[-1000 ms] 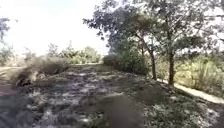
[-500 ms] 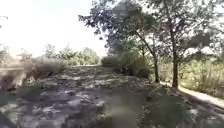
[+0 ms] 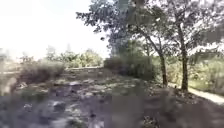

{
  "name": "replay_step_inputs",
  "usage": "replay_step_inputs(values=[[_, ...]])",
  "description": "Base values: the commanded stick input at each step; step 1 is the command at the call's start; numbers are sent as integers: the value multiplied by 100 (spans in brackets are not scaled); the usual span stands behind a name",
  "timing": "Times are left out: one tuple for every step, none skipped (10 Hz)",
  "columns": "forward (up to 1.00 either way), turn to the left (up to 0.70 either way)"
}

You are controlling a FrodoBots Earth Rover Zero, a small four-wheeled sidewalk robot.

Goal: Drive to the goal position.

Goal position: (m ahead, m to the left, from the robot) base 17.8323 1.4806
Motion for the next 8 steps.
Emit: replay_step_inputs(values=[[85, 0], [85, 0], [85, 0], [85, 0], [85, 0], [85, 0], [85, 0], [85, 18]])
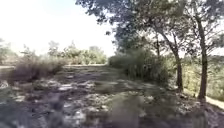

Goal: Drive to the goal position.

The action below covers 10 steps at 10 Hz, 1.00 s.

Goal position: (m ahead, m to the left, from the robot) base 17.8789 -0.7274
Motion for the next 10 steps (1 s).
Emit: replay_step_inputs(values=[[85, 34], [85, 34], [85, 34], [85, 34], [85, 9], [85, 0], [85, 0], [85, 0], [85, 0], [85, 0]])
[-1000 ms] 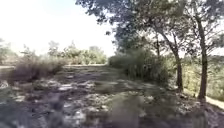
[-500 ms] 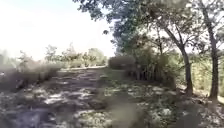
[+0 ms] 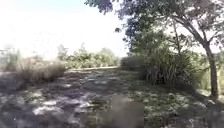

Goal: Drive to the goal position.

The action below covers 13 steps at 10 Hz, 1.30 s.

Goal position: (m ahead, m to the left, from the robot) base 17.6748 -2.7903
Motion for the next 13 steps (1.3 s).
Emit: replay_step_inputs(values=[[85, 0], [85, 0], [85, 0], [85, 0], [85, 0], [85, 0], [85, 0], [85, 0], [85, 0], [85, 0], [85, 0], [85, 0], [85, 0]])
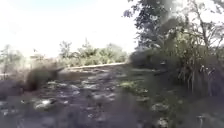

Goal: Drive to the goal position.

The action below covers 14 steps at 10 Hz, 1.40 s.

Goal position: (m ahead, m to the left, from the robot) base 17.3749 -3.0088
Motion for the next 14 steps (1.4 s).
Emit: replay_step_inputs(values=[[85, 0], [85, 0], [85, 0], [85, 10], [85, 34], [85, 33], [85, 28], [85, 18], [85, 1], [85, 0], [85, 0], [85, 0], [85, 0], [85, 0]])
